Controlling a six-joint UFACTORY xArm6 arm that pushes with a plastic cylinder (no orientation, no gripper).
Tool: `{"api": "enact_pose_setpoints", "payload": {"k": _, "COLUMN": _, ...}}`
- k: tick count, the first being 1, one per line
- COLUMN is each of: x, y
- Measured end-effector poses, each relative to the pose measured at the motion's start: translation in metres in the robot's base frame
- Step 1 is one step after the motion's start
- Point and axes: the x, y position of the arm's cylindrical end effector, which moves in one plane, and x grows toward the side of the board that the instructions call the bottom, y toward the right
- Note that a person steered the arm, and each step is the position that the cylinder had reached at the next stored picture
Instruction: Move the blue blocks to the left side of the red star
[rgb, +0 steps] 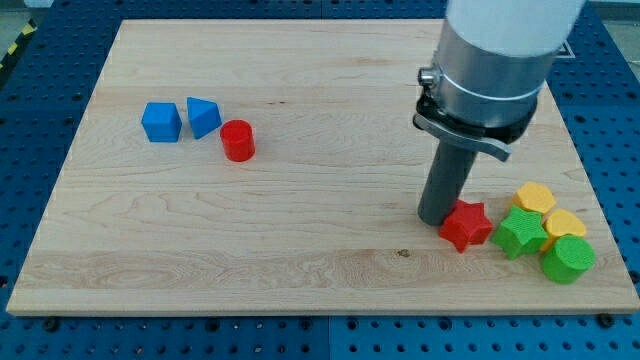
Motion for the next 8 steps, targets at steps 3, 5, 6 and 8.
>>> {"api": "enact_pose_setpoints", "payload": {"k": 3, "x": -0.005, "y": -0.197}}
{"api": "enact_pose_setpoints", "payload": {"k": 5, "x": -0.071, "y": -0.371}}
{"api": "enact_pose_setpoints", "payload": {"k": 6, "x": -0.103, "y": -0.376}}
{"api": "enact_pose_setpoints", "payload": {"k": 8, "x": -0.119, "y": -0.319}}
